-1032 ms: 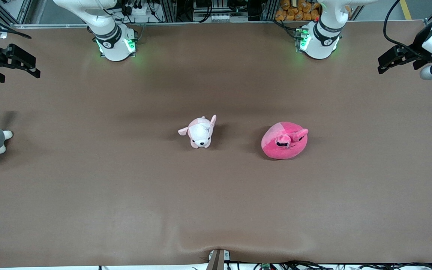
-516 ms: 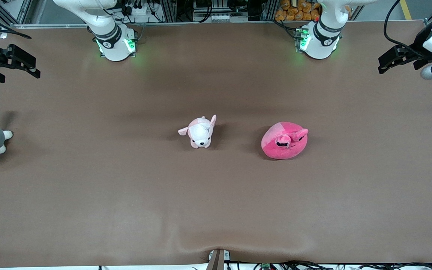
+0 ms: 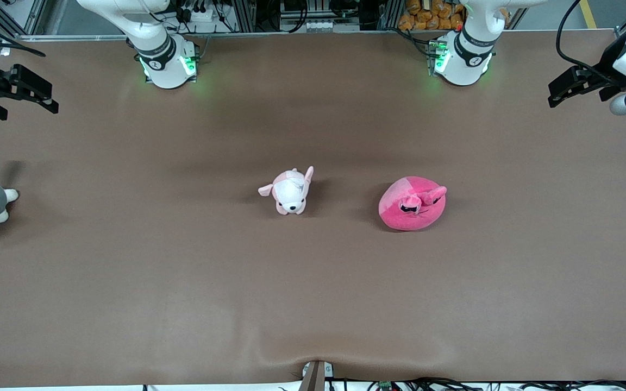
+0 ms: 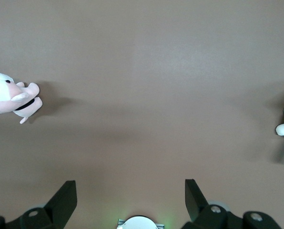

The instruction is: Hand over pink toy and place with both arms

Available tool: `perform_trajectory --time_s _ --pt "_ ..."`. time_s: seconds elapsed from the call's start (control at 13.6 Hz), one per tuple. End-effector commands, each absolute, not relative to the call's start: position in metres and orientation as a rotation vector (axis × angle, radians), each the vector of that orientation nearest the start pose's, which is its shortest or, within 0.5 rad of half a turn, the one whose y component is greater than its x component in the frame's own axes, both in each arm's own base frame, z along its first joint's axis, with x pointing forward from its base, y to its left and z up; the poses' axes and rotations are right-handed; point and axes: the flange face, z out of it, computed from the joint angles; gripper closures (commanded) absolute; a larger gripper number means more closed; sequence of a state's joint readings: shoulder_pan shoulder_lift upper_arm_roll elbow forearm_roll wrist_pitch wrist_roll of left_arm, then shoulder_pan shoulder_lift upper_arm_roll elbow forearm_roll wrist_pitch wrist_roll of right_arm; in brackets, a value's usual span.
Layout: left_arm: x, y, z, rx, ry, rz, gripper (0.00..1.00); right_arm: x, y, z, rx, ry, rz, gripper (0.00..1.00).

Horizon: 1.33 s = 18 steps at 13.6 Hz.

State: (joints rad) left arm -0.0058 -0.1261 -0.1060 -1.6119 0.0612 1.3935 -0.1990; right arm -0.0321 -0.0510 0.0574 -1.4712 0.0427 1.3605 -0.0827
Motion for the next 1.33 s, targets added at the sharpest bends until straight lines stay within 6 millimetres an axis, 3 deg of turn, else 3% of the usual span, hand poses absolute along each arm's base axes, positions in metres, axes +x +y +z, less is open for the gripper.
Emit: perform_trajectory --time_s 0.0,1.03,1.25 --pt "0.491 -0.051 0.662 -3.027 -0.154 0.095 0.00 0.516 0.016 0.684 -3.096 -0.188 0.093 0.00" --pt "0.495 -0.048 0.655 -3.027 -0.167 0.121 0.00 0.516 0.015 0.684 -3.096 -0.185 0.093 0.00" --pt "0.501 -0.046 0.646 -3.026 -0.311 0.148 0.00 0.516 0.015 0.684 -3.096 -0.185 0.093 0.00"
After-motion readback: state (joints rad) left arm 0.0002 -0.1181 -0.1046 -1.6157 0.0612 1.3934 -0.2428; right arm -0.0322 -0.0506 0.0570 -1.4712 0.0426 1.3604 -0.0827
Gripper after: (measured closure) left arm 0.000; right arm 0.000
